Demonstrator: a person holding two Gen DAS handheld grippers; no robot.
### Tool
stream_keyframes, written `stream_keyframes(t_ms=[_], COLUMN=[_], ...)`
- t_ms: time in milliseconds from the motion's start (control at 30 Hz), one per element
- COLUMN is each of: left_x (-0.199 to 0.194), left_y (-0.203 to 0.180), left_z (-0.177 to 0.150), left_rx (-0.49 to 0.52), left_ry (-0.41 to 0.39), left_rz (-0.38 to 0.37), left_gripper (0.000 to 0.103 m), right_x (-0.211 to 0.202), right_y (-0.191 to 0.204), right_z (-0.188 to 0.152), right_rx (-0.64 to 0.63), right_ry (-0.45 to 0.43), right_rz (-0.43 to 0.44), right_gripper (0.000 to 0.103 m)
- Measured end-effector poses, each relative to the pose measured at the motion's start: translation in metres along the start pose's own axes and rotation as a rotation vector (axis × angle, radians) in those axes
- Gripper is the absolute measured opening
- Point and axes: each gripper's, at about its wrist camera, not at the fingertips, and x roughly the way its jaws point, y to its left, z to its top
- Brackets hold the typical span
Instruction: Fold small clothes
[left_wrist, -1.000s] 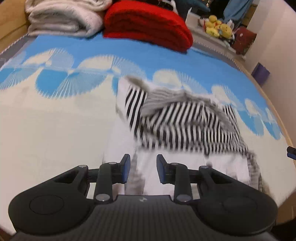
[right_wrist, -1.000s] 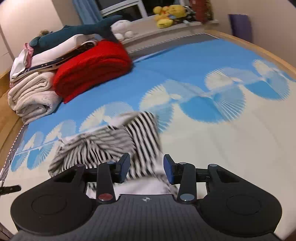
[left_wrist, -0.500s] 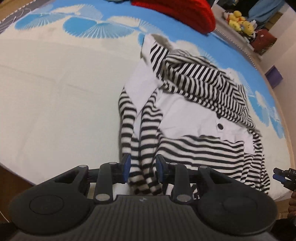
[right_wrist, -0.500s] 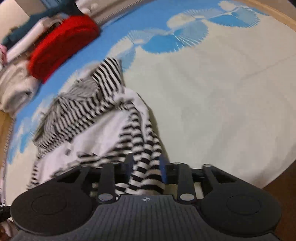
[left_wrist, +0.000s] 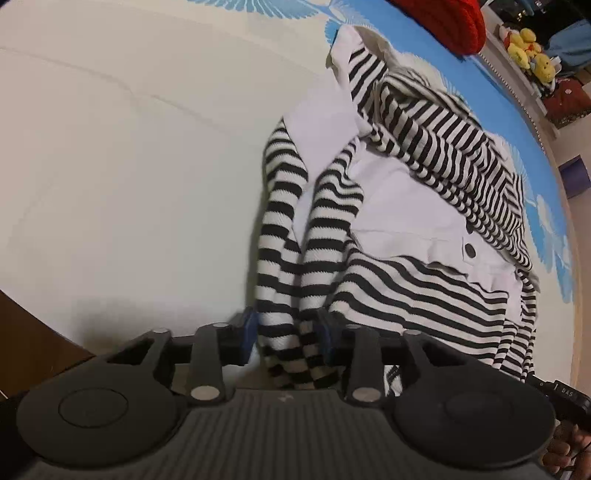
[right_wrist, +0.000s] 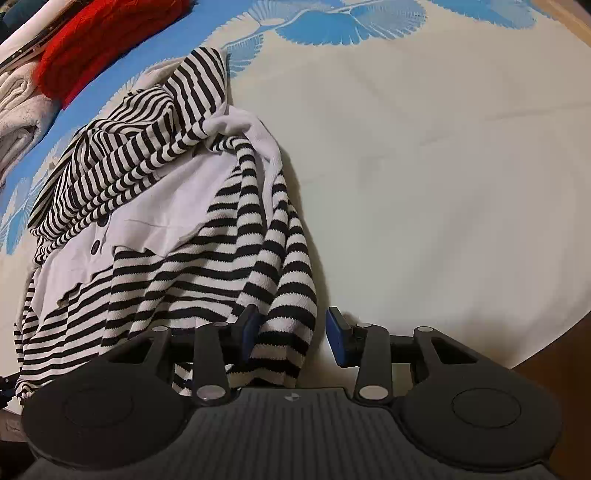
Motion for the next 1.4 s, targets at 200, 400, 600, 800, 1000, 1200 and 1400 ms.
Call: stream_keyframes(t_ms=[200, 400, 600, 800, 1000, 1200, 1400], left_x=[0.015, 0.000, -0.044, -0.021, -0.022, -0.007, -0.003], left_y=[-0.016, -0.014, -0.002, 0.006, 0.014, 0.007, 0.006], left_z=[-0.004, -0.005, -0.009, -0.007, 0.000, -0.002, -0.005], left_rx=[0.078, 0.100, 0.067, 0.031, -0.080, -0.054, -0.046], left_ry=[0.042, -0.005, -0.153, -0.052, -0.080, -0.012, -0.004], left_rz=[0.039, 0.009, -0.021, 0.020, -0.039, -0.029, -0.025], left_gripper=[0.034, 0.003, 0.003, 0.006, 0.044, 0.051, 0.051], right_x=[0.007, -0.005, -0.035, -0.014, -0.014, 0.000, 0.003], right_y=[0.000, 0.003, -0.018, -0.020, -0.015, -0.010, -0.006], right_z=[-0.006, -0.006, -0.003, -0.008, -0.001, 0.000, 0.002], right_rx=[-0.025, -0.043, 0.055, 0.036, 0.047, 0.032, 0.019], right_ry=[0.030, -0.001, -0.082, 0.004, -0.021, 0.015, 0.016], right_rz=[0.000, 0.083, 0.161, 0.057, 0.066, 0.056, 0.078], right_gripper=[0.032, 0.004, 0.003, 0.008, 0.037, 0.041, 0.045])
